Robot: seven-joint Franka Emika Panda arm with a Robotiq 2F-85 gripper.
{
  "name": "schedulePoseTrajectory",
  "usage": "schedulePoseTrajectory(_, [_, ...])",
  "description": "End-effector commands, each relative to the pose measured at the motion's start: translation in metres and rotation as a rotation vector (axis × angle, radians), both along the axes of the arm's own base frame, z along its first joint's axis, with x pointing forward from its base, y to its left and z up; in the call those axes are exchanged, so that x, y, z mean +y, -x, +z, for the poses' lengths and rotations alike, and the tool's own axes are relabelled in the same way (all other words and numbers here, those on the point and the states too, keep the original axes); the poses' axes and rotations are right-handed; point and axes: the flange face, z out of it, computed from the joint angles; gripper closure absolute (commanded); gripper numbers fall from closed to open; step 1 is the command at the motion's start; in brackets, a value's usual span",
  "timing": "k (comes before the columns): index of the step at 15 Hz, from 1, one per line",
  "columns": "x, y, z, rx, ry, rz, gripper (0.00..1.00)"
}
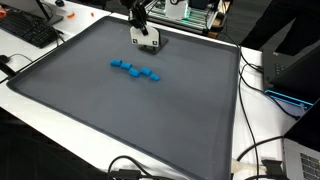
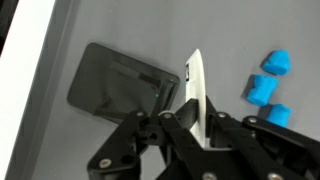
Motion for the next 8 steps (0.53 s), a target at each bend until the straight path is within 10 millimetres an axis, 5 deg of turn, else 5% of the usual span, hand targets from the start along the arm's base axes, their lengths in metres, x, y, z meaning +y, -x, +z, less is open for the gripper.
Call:
schedulePoseTrajectory(1, [-0.007, 0.021, -0.006, -0.004, -0.040, -0.117, 0.98])
schedulePoseTrajectory(8, [-0.018, 0.042, -0.031, 0.013, -0.091, -0.233, 0.98])
